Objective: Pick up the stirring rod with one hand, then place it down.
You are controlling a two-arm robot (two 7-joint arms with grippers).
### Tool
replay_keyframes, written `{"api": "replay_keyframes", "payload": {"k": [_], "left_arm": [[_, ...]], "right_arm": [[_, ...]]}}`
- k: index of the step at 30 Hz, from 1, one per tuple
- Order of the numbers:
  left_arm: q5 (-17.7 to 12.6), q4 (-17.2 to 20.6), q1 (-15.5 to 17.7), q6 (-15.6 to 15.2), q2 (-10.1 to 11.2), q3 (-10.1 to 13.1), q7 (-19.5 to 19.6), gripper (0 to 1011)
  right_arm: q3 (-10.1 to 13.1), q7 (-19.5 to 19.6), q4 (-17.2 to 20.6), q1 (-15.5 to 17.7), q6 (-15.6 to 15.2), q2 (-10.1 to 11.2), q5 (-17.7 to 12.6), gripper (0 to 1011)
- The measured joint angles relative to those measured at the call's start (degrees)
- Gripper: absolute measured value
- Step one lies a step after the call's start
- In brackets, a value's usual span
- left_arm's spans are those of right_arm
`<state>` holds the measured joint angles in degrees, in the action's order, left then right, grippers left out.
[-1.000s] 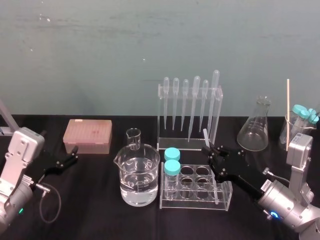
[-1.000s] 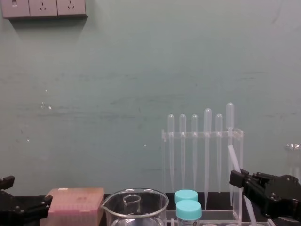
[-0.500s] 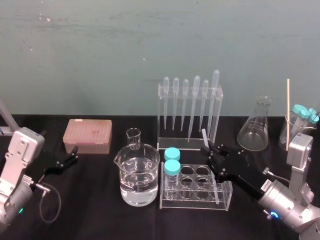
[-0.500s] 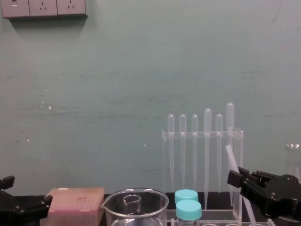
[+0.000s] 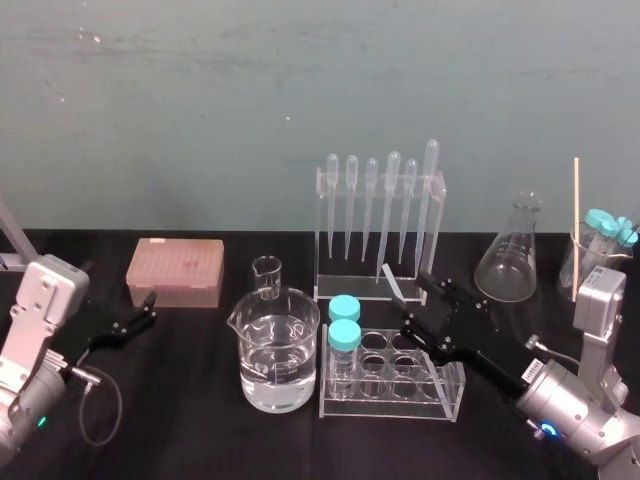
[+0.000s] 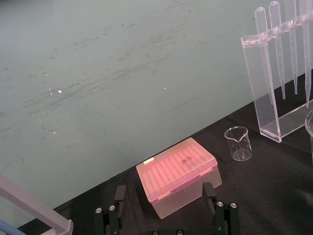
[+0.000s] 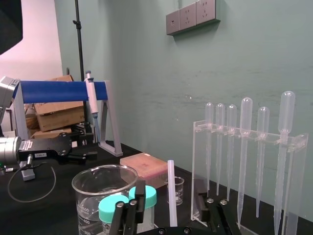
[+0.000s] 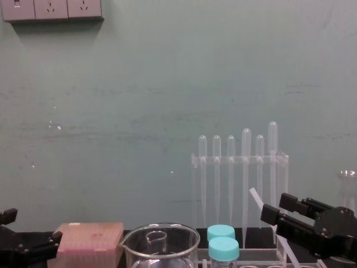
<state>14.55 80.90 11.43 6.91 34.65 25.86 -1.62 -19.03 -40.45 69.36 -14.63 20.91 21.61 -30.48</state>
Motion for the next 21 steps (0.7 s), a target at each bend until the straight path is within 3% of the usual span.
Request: {"api": "replay_keyframes", "payload": {"k": [3,12,14,17,21], "left_arm": [[0.0,0.0,0.0,0.0,0.0,0.0,0.0,1000],[0.0,0.0,0.0,0.0,0.0,0.0,0.0,1000],[0.0,0.0,0.0,0.0,0.0,0.0,0.0,1000],[0.0,0.0,0.0,0.0,0.0,0.0,0.0,1000],[0.0,0.0,0.0,0.0,0.0,0.0,0.0,1000]], "right_arm": [[0.0,0.0,0.0,0.0,0.0,0.0,0.0,700],[0.5,0.1,0.9,0.0,1.1,-0.2,-0.1,933],[1.7,1.2,2.1,0.2,2.8,-0.7,-0.5,993],[3.9,4.2,4.0,0.8,4.8,-1.4,-0.2,1003],[7.3,10.0,6.1,2.4,4.2,-2.0,0.5,1003]]}}
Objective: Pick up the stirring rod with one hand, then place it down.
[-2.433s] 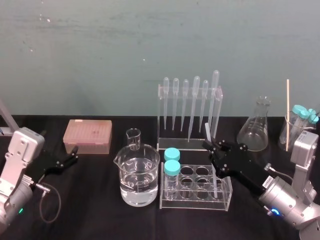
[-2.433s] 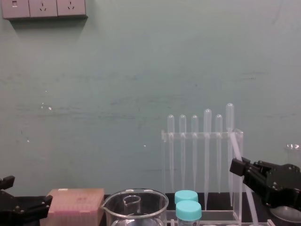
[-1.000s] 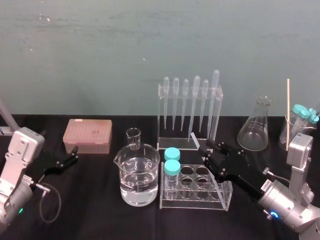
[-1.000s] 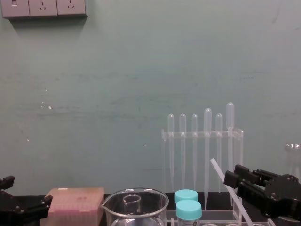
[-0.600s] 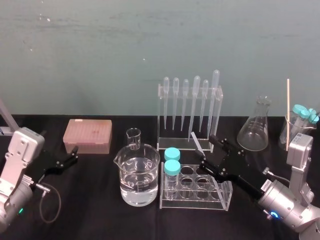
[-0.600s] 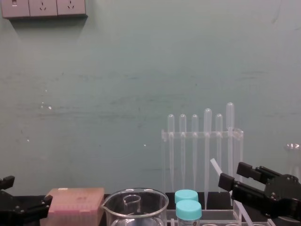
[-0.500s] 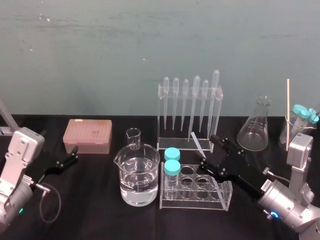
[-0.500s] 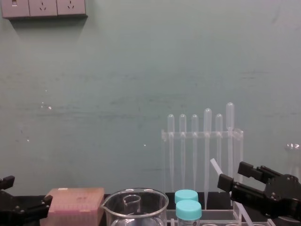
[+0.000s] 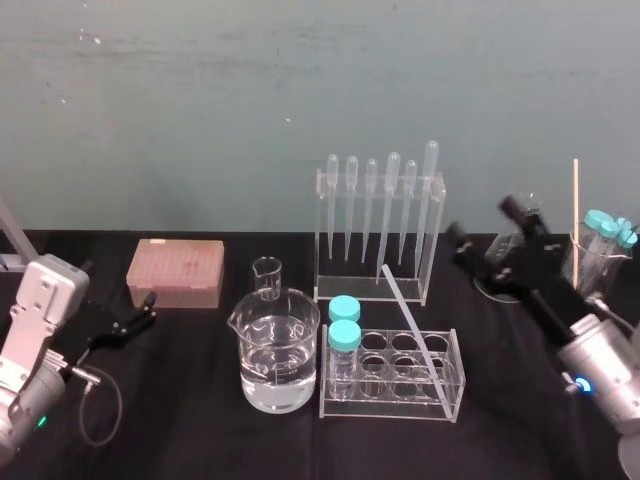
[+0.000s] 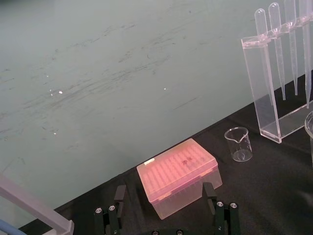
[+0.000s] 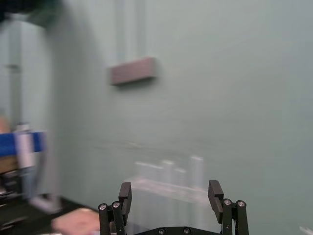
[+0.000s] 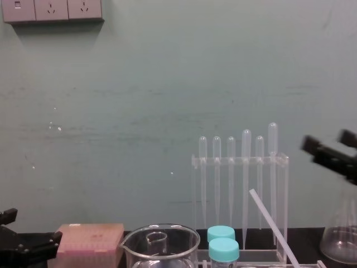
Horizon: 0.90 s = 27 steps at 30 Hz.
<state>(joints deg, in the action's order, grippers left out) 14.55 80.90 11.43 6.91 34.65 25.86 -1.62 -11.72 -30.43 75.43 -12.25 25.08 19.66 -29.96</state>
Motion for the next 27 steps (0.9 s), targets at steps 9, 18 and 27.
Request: {"api": "replay_keyframes", "payload": {"k": [9,18,27], "left_arm": [[0.0,0.0,0.0,0.0,0.0,0.0,0.0,1000],[0.0,0.0,0.0,0.0,0.0,0.0,0.0,1000],[0.0,0.0,0.0,0.0,0.0,0.0,0.0,1000]], "right_arm": [[5.4,13.1,3.1,5.5,-15.2,0.2,-0.2,1003],[5.9,14.3,3.2,6.1,-18.5,0.3,-0.7,1003],[5.7,14.0,3.2,6.0,-17.7,0.3,-0.6,1003]]}}
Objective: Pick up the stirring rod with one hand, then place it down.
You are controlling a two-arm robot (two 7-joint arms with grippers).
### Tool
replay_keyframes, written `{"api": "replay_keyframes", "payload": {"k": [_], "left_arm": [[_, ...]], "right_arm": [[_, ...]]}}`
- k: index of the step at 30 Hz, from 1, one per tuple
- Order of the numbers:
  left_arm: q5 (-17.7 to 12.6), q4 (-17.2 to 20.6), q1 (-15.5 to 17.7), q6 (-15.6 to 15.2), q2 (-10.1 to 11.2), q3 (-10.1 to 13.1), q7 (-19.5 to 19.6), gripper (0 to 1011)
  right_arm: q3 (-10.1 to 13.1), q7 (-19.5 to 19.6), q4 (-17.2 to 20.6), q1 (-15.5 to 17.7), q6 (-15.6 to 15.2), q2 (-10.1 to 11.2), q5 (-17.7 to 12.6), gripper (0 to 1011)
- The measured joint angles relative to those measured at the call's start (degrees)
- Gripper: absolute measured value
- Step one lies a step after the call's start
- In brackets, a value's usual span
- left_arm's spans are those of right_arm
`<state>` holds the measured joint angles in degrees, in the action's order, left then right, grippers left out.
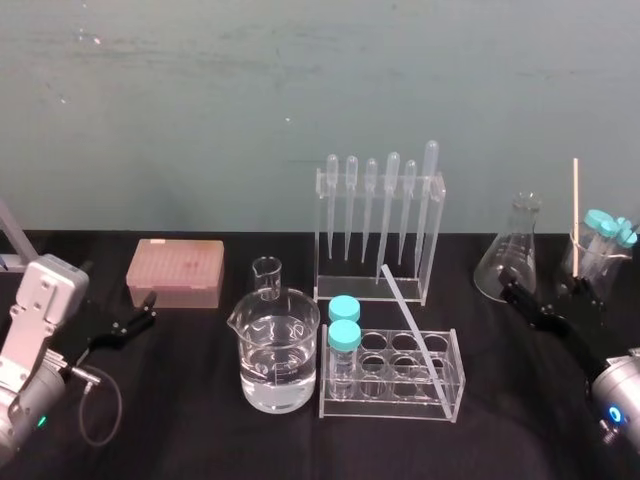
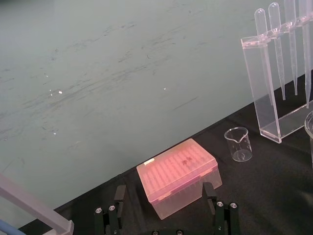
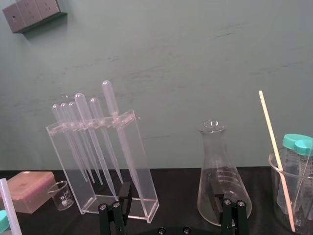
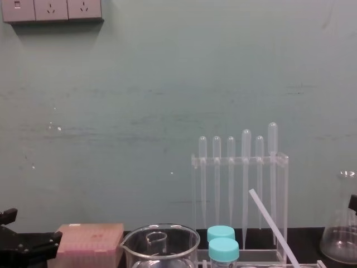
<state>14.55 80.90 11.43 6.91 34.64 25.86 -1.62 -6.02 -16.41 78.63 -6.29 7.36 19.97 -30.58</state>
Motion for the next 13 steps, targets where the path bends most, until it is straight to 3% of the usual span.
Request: {"api": "replay_keyframes", "payload": {"k": [13], "left_arm": [[0.0,0.0,0.0,0.0,0.0,0.0,0.0,1000]], "right_arm": [[-0.1,-0.2,0.0,-0.1,0.5,0.0,0.1,1003]]}}
